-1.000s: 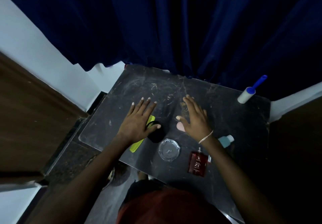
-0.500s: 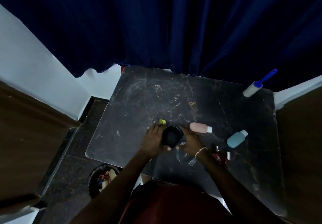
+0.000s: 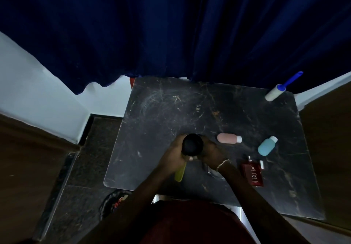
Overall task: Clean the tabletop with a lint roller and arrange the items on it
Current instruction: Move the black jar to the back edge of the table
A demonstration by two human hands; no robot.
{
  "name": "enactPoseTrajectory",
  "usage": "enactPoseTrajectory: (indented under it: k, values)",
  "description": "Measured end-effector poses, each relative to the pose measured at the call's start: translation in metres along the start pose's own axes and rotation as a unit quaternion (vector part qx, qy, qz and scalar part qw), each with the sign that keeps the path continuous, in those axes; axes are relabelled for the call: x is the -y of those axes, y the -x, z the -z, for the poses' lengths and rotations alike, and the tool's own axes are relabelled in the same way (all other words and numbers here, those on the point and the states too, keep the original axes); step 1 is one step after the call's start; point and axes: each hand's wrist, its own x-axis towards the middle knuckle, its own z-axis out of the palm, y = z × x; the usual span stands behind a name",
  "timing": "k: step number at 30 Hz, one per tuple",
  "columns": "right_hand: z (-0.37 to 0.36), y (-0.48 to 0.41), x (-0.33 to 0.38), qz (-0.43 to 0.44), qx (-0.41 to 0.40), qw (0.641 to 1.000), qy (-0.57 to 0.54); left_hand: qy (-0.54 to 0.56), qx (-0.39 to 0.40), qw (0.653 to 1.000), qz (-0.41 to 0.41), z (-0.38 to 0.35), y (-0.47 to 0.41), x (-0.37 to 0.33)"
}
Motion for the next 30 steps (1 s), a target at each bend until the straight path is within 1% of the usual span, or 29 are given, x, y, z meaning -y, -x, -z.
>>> enactPoseTrajectory:
  k: [5,9,13,20,26,29,30]
  values:
    - [-0.008,-0.022,0.039,0.03,-0.003,0.995,-0.093,0.055,0.007,0.998,0.017,0.04,-0.002,0.014]
    - [-0.015,-0.045,0.068,0.049,-0.007,0.995,-0.09,0.108,-0.008,0.994,0.02,0.074,-0.008,0.027]
    - [-0.027,-0.075,0.095,0.068,-0.008,0.993,-0.092,0.125,-0.027,0.992,0.011,0.102,-0.017,0.042]
    - [-0.035,-0.14,0.132,0.076,0.01,0.992,-0.095,0.125,-0.073,0.989,0.017,0.154,-0.054,0.065]
    - [-0.031,-0.196,0.167,0.049,0.027,0.99,-0.13,0.091,-0.103,0.991,0.005,0.198,-0.093,0.073]
    - [-0.026,-0.226,0.176,0.038,0.04,0.994,-0.089,0.093,-0.105,0.99,0.005,0.214,-0.115,0.073]
    - [-0.025,-0.237,0.178,0.035,0.039,0.994,-0.098,0.098,-0.105,0.99,0.01,0.218,-0.122,0.073]
